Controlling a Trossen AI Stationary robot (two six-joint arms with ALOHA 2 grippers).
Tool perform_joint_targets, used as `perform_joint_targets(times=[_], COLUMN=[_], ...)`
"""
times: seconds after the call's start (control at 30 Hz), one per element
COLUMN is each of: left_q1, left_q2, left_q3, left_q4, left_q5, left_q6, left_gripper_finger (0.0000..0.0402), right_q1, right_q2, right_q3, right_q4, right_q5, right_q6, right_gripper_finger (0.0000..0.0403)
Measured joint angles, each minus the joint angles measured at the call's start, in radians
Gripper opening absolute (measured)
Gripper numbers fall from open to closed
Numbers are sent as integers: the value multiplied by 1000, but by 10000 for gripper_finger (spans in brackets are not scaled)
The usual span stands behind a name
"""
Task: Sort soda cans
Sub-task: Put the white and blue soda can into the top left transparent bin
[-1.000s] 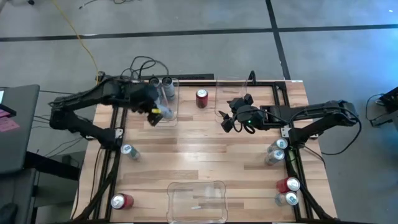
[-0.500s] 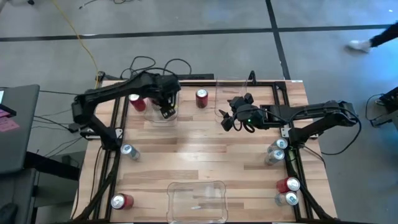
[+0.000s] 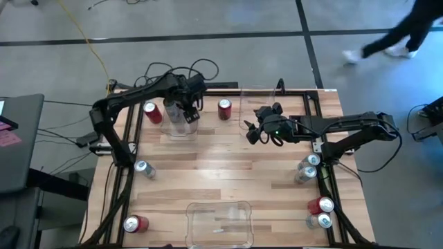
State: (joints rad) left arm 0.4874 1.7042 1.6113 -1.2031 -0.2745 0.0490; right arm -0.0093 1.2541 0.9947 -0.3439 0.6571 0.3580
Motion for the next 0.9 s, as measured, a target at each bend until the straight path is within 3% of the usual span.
perform_joint_targets(times=[0.9], left_q1=[13], left_q2=[0], left_q3=[-46], left_q4=[33], left_q5=[42], left_q6=[40], left_gripper_finger=[260], right_q1=[0], right_q2=[0], right_q3=[0], right_q4=[-2], right_q5=[-4], right_q6=[1], right_gripper_finger=[305])
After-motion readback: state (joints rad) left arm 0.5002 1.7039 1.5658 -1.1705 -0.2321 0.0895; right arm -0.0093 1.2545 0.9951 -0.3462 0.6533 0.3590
